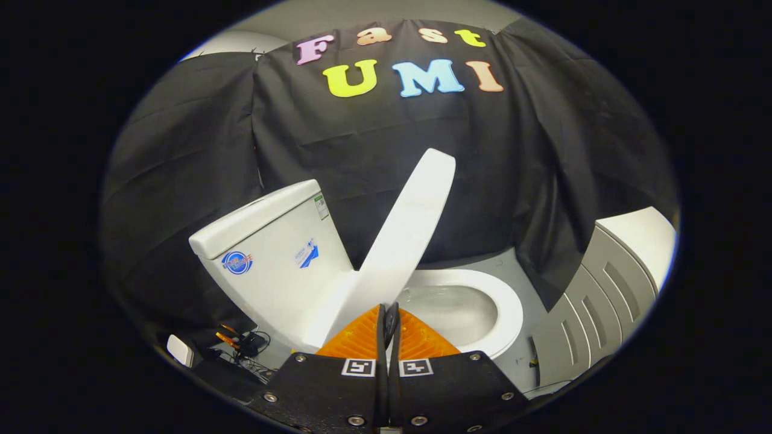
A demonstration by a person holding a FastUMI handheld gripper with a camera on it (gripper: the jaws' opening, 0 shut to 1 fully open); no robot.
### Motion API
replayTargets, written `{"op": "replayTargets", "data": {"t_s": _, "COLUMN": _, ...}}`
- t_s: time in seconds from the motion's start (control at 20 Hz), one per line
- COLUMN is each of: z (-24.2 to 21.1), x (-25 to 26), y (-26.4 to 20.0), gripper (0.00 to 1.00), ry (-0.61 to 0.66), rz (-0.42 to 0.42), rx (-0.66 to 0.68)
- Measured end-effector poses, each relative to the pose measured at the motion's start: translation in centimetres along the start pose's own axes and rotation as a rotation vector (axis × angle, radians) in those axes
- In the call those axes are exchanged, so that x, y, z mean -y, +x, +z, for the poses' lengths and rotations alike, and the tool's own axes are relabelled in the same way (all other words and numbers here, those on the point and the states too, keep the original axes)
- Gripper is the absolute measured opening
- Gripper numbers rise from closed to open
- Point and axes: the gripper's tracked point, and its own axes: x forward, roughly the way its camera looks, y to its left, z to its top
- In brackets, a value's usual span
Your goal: Open the toilet lid.
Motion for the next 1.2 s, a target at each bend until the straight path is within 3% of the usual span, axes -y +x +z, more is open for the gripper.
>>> {"op": "replayTargets", "data": {"t_s": 0.7, "z": 3.5, "x": -8.3, "y": 0.9, "gripper": 0.00, "ry": -0.120, "rz": 0.051, "rx": 0.079}}
{"op": "replayTargets", "data": {"t_s": 1.2, "z": 4.2, "x": -13.1, "y": 1.7, "gripper": 0.00, "ry": -0.150, "rz": -0.015, "rx": 0.139}}
